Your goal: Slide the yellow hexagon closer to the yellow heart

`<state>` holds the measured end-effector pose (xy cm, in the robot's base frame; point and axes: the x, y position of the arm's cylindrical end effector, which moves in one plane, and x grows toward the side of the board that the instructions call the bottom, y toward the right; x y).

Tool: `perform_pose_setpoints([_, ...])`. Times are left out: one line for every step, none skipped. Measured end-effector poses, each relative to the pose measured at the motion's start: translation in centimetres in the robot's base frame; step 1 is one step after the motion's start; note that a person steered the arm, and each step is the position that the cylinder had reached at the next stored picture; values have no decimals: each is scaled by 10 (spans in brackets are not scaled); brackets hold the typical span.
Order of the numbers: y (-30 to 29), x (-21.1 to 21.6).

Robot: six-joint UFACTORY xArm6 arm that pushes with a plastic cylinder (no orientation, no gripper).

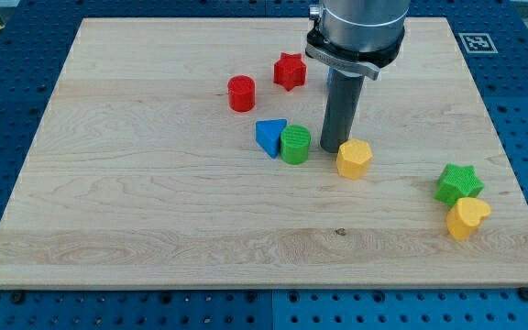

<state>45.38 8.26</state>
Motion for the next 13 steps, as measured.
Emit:
perform_pose_setpoints([0,8])
perform_pose_setpoints([0,7])
perform_pose_setpoints([5,1])
perform_pose_setpoints([5,30])
perform_pose_setpoints([11,38])
perform_pose_setpoints([22,25])
perform_pose_setpoints([34,39])
perform_pose_setpoints([34,61])
perform_pose_setpoints([24,61])
perform_pose_setpoints([13,67])
perform_pose_setpoints([30,75])
perform_pose_setpoints([42,85])
perform_pose_setpoints([42,92])
